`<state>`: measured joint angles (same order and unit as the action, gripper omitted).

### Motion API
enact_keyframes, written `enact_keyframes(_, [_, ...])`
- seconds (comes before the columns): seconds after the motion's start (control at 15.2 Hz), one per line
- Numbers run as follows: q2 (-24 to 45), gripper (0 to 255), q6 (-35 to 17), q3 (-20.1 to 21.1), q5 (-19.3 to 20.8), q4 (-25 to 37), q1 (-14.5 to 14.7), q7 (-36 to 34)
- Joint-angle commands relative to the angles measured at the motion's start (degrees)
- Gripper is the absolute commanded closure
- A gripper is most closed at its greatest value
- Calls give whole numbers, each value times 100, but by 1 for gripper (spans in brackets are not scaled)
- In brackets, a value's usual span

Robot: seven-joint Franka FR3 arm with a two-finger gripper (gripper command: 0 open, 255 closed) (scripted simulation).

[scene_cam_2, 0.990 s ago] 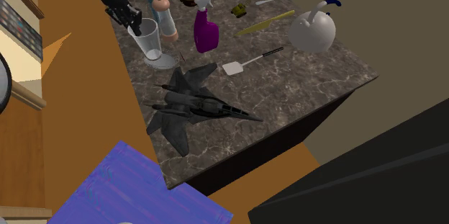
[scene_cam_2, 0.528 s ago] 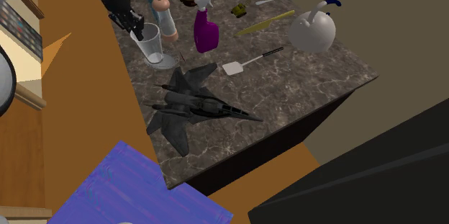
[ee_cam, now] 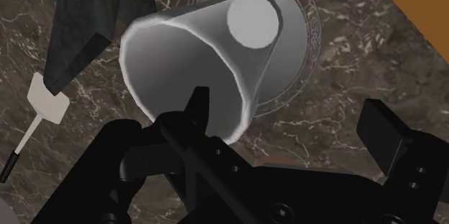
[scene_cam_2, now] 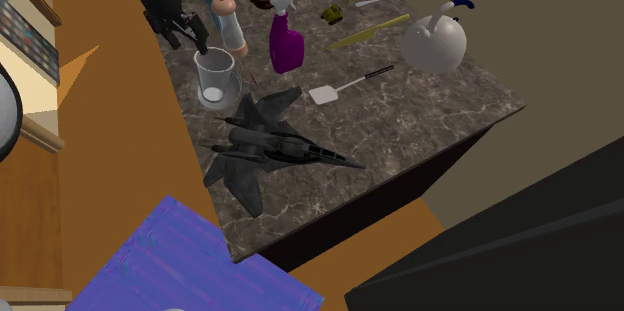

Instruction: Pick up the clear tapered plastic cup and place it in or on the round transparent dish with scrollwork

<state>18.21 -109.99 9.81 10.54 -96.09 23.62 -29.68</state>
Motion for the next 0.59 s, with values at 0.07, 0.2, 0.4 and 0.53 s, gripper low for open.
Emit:
enact_keyframes(0.07, [-33, 0, 179, 10, -15, 147, 13, 12])
enact_keyframes(0.2, [-74, 0, 546, 29, -40, 472, 41, 33])
enact_keyframes(0.4, [-82, 0, 693, 36, -47, 611, 54, 41])
enact_keyframes(0.53, [-81, 0, 693, 36, -47, 612, 54, 41])
